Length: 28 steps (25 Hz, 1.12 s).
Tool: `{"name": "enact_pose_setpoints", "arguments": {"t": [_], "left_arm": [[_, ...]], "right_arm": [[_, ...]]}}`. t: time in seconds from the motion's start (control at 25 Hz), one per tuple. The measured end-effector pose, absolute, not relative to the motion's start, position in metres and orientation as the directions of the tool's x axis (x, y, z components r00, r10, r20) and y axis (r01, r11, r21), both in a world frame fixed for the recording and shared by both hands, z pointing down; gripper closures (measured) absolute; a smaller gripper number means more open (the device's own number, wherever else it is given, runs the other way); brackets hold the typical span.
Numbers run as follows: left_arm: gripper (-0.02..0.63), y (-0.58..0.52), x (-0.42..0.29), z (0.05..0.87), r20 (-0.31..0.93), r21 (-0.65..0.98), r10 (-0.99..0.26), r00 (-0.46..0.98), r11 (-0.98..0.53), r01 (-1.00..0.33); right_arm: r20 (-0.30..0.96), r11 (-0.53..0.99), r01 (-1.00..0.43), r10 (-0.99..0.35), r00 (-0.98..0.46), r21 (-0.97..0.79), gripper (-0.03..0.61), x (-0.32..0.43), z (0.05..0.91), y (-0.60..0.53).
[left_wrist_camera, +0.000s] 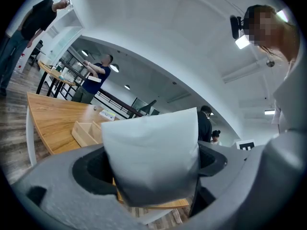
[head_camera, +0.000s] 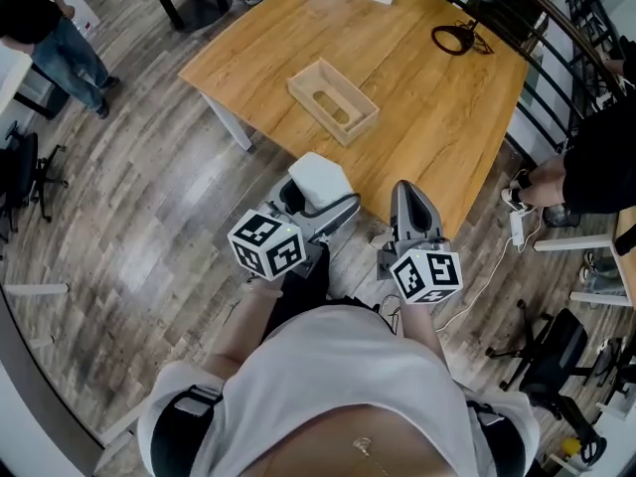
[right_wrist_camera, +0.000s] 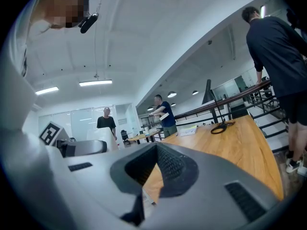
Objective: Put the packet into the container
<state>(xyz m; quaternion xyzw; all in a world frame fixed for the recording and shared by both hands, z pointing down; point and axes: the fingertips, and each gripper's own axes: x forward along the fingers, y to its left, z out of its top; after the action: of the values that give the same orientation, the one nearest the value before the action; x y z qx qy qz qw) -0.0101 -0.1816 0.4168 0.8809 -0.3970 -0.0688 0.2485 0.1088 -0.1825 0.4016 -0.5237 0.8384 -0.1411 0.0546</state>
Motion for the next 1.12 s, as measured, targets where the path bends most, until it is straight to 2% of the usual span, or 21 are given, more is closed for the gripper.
{"name": "enact_pose_setpoints", "arguments": {"t": [0.72,1.12], "left_arm": [[0.126,-0.296,-0.042,0.418,0.099,0.476,-0.720,0.687,-0.572,-0.668],[0.126,-0.355,-0.053,0.428,0.205,0.419,-0.665,0.718,-0.603,-0.679]], "right_arm": [[0.064,0.402,-0.868,-0.897,-0.437,-0.290,0.568,0.080,0.400,-0.291],[0.080,0.397,-0.878,-0.899,-0.431,-0.267,0.568,0.071,0.400,-0.339]]}}
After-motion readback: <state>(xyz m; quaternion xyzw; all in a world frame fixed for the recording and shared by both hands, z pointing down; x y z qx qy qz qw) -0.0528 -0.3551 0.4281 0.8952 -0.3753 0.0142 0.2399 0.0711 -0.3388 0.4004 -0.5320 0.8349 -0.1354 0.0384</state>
